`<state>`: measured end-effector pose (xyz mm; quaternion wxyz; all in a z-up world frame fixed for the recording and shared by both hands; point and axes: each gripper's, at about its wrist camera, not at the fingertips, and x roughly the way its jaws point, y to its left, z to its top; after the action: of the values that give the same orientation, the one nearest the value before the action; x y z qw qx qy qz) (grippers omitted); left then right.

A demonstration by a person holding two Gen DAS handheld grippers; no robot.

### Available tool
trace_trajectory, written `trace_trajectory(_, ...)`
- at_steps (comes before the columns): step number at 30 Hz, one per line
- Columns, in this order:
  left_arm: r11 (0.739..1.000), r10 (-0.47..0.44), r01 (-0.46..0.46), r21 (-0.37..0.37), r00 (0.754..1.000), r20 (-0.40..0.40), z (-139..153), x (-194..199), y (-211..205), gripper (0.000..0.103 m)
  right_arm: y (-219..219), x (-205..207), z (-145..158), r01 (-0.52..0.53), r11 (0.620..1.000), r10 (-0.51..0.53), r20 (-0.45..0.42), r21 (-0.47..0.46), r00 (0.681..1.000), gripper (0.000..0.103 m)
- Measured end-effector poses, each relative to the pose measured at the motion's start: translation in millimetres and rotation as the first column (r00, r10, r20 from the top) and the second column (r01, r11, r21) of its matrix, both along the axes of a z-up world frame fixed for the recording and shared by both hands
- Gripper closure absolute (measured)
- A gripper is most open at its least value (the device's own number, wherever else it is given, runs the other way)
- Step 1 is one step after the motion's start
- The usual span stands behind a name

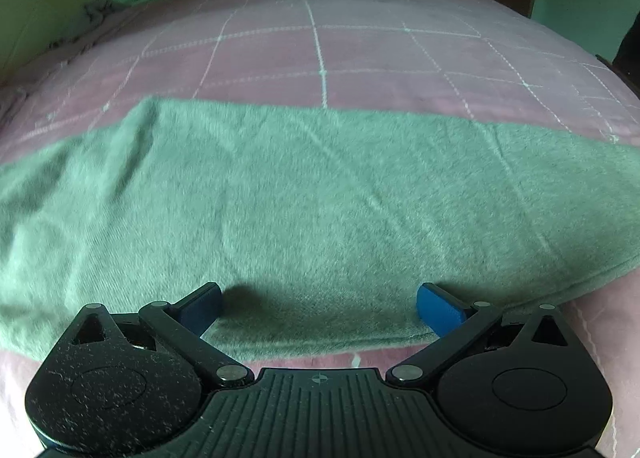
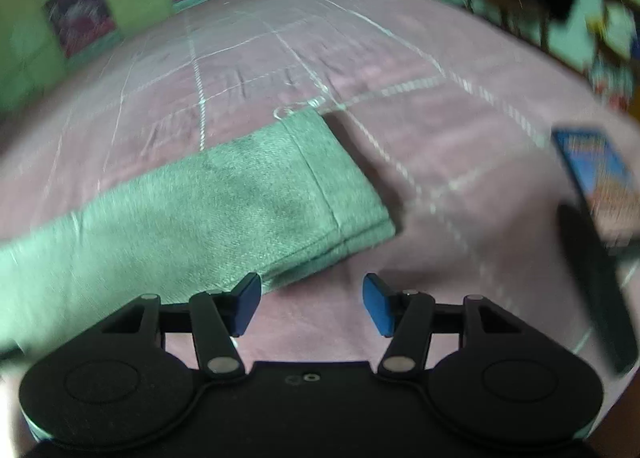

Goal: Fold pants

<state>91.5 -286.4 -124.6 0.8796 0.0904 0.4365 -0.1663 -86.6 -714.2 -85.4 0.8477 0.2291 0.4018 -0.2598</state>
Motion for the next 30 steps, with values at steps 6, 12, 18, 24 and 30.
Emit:
trace_trajectory(6, 1.0, 0.006, -0.006, 0.014, 1.0, -0.013, -3.2, 0.3, -3.8, 0.0, -22.7, 9.8, -9.9, 0.116, 0.983, -0.128, 0.079, 0.139, 0.989, 0.051)
trace_trajectory(12, 0.999, 0.017, -0.017, 0.028, 1.0, -0.004, -4.9, -4.4, -9.3, 0.0, -29.2, 11.6, -14.9, 0.158, 0.977, -0.172, 0.092, 0.145, 0.981, 0.09)
trace_trajectory(18, 0.998, -0.007, 0.007, 0.062, 1.0, -0.004, 1.1, -3.5, -18.0, 0.0, -12.8, 14.8, -5.5, 0.109, 0.994, -0.111, 0.06, 0.022, 0.992, 0.091)
trace_trajectory(24, 0.997, 0.061, -0.062, -0.039, 0.998, -0.028, 24.6, 22.9, 25.0, 0.004, 42.5, 40.5, 49.6, -0.064, 0.988, 0.088, 0.173, -0.138, 0.981, 0.092)
trace_trajectory(30, 0.981, 0.179, -0.179, -0.072, 0.984, -0.016, 39.8, 42.1, 84.7, 0.004, 173.9, 97.5, 63.1, -0.419, 0.872, 0.466, 0.168, -0.254, 0.868, 0.096)
